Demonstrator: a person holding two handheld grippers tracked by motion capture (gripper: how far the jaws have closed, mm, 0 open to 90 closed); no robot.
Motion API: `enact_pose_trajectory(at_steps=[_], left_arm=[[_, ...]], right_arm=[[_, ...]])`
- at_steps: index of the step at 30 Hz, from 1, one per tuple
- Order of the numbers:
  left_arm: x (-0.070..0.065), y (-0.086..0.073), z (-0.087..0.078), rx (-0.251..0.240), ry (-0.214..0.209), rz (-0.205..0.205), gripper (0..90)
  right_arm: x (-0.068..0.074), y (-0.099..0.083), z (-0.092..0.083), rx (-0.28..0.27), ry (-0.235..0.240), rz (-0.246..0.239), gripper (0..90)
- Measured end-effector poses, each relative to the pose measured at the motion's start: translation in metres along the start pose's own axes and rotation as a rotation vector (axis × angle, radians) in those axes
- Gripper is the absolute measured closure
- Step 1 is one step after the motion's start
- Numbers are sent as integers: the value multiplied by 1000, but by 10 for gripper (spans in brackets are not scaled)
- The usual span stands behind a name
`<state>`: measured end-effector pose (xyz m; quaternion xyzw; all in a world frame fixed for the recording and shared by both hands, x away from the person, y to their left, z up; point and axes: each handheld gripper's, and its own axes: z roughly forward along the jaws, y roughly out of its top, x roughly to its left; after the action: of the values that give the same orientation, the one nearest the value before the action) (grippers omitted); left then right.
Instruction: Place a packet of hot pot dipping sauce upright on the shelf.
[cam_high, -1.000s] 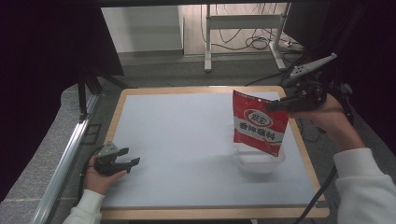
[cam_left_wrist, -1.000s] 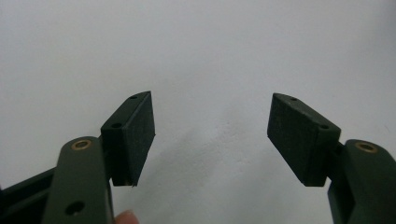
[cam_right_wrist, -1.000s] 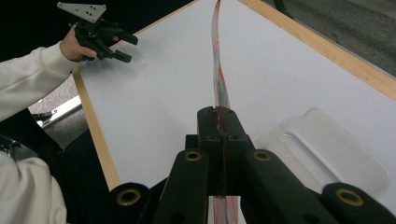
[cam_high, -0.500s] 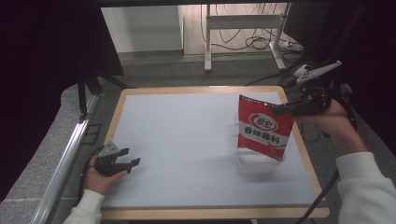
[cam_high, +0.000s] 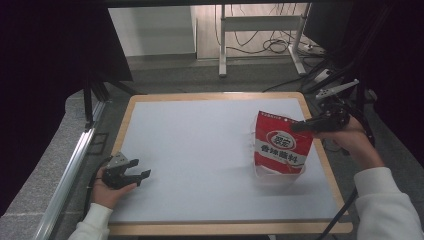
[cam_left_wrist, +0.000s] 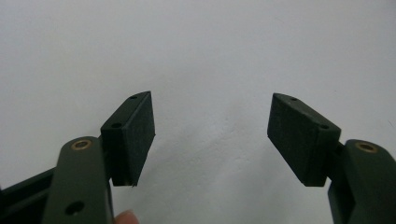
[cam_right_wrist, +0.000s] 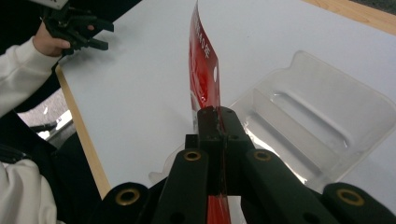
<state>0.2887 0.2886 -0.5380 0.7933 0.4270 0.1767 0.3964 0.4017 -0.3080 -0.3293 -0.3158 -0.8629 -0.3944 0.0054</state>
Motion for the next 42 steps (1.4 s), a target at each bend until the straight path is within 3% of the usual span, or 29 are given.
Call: enact_pose_trajectory(at_steps=[3,6,12,16,23,30,36,38,42], left_arm=[[0,0,0,1,0,0,314],[-1,0,1,-2,-1,-4,314],[-2,2,1,-4,-5,1,313],[-3,2,-1,-9,-8,3,313],[-3,5,1,-14,-16,9,313],[-4,8,3,-16,-25,16,313],[-6,16,6,-32,-46,21,313],[-6,18,8,-43,-65,15,312],[-6,18,10,-32,-57,24,312]], right_arm=[[-3,-7,-2,-20,-11,9,857],[7,-4,-4,-54,-61,-32,699],[51,26,2,-90,-135,-108,479],[80,47,15,-106,-151,-148,423],[116,70,54,-139,-130,-139,363],[154,77,95,-165,-58,-169,349],[172,73,137,-141,-29,-190,338],[175,67,157,-133,-29,-199,337],[175,56,189,-106,-1,-190,332]])
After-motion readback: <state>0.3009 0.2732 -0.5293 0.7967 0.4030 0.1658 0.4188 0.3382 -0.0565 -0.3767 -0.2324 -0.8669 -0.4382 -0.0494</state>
